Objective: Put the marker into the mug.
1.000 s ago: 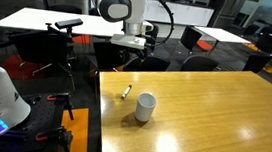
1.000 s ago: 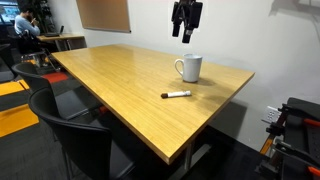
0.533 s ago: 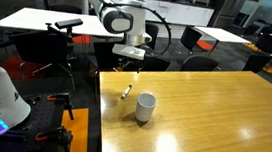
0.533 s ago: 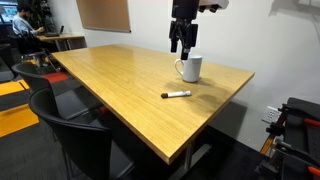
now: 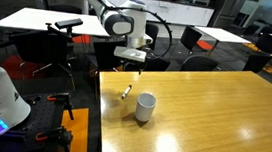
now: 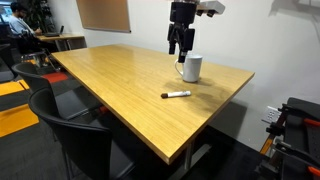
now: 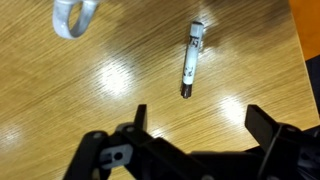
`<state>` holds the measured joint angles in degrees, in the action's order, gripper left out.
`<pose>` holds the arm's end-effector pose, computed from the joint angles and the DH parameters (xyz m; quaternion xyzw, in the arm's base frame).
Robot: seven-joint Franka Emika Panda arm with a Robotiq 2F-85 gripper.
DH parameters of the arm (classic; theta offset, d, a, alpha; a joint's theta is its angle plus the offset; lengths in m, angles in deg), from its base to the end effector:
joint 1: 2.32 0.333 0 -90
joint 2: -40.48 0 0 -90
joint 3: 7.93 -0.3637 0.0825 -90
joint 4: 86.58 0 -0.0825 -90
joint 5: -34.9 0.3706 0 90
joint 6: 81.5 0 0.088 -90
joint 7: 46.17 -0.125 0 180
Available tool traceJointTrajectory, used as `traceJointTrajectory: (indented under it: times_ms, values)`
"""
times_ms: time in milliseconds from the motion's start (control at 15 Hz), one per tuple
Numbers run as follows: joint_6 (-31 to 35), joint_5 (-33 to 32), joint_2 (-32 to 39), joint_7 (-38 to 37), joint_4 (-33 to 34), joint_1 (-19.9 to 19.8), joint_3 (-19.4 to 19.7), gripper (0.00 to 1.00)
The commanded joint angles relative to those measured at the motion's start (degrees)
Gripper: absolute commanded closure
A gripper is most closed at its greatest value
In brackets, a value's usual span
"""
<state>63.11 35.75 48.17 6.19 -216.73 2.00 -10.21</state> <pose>0.5389 0.0621 0.3494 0.8720 0.4859 0.0573 0.0163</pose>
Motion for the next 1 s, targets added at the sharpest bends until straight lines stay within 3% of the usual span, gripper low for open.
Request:
traceJointTrajectory:
  times_ms: [0,933]
  values:
    - [5.72,-2.73,3.53,-2.25,0.27,-1.05,-0.88,0.00]
    - [6.87,1.84,14.08,0.35,3.68,-6.19,-6.55,0.00]
